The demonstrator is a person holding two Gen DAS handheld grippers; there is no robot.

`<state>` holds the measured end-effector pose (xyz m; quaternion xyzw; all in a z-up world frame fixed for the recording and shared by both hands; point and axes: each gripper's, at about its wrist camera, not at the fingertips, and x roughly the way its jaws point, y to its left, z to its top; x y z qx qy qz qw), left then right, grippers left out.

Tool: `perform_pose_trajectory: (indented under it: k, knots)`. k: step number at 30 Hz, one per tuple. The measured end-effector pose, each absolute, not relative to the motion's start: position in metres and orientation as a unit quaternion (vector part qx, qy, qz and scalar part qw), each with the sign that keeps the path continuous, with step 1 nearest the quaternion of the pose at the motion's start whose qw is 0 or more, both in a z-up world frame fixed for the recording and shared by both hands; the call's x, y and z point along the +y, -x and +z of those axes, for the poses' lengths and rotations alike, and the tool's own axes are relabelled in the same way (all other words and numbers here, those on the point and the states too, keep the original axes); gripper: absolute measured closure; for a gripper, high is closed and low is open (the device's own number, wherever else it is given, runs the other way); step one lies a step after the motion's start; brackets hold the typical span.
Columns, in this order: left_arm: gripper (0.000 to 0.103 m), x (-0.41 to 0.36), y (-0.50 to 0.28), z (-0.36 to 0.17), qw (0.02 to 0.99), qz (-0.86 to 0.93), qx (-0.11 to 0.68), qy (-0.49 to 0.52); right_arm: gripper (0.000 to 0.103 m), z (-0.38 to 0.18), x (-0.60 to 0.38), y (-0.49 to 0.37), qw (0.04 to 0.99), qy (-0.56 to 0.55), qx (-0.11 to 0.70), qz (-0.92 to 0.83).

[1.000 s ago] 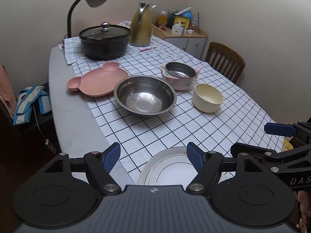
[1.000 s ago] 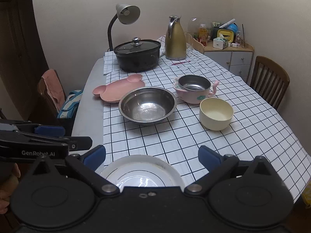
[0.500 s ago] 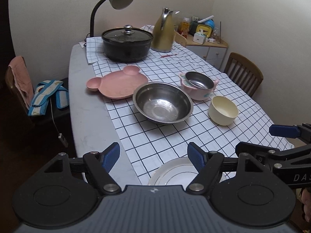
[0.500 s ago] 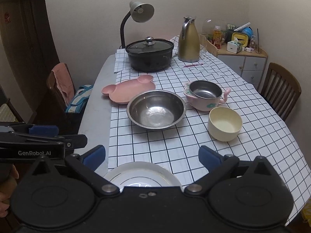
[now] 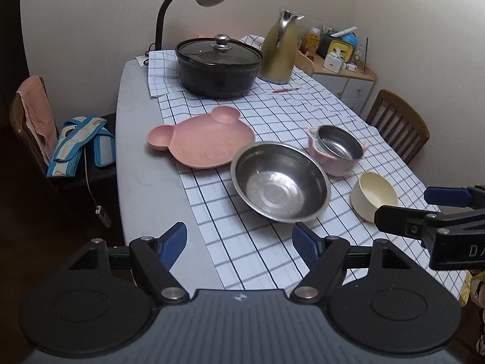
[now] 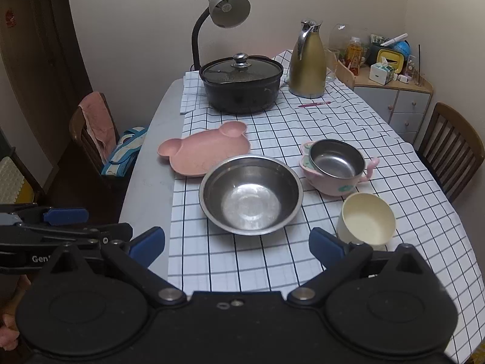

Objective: Organize plates and bowls

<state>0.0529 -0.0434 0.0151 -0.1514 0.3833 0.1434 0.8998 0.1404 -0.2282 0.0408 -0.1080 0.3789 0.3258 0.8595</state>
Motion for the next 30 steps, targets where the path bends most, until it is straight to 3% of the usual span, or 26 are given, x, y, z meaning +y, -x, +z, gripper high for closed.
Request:
perform_pose_trajectory:
  k: [13, 30]
  knots:
    - [0.027, 0.046, -0.137, -0.011, 0.884, 0.167, 0.393, 0.190, 0.006, 0.038, -0.137, -0.244, 0.847, 0.123, 0.402, 0.326]
    - [0.027, 0.148, -0.224, -0.099, 0.832, 0.193, 0.436, 0.285, 0.014, -0.027, -0.037, -0.372, 0.820, 0.100, 0.487, 0.284]
